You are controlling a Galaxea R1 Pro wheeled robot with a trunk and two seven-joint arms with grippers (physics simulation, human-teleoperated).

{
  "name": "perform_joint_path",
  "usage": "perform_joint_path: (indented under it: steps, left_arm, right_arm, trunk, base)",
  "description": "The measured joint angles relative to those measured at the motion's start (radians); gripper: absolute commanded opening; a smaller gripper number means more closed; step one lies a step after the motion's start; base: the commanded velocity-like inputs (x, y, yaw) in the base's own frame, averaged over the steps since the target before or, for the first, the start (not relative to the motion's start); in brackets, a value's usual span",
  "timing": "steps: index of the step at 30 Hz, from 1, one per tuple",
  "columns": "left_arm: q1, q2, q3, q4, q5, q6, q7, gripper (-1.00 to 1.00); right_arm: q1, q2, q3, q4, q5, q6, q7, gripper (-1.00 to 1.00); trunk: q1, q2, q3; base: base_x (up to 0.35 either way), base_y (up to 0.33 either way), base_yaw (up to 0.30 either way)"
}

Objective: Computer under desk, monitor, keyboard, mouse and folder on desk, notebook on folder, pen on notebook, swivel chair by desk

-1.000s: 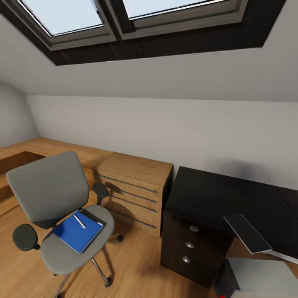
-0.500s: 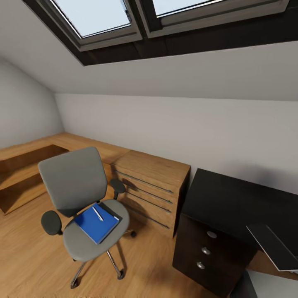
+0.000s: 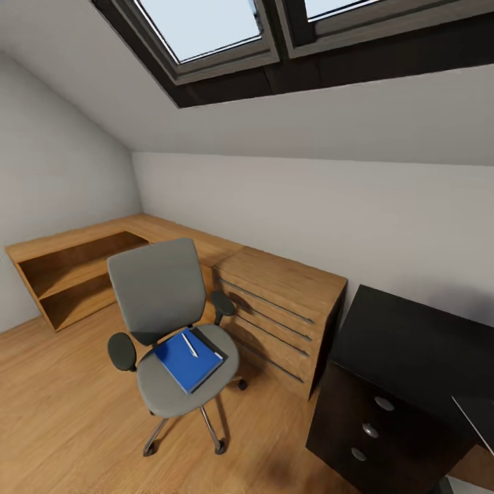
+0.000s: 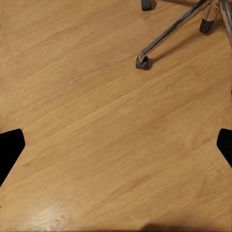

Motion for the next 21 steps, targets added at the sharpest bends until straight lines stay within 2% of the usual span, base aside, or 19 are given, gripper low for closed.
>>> perform_joint_path:
  steps: [21]
  left_arm:
    - [0.000, 0.000, 0.000, 0.000, 0.000, 0.000, 0.000, 1.00]
  right_arm:
    - [0.000, 0.000, 0.000, 0.000, 0.000, 0.000, 0.000, 1.00]
  trunk:
    - [0.000, 0.000, -0.011]
  base:
    - [0.000, 0.000, 0.277]
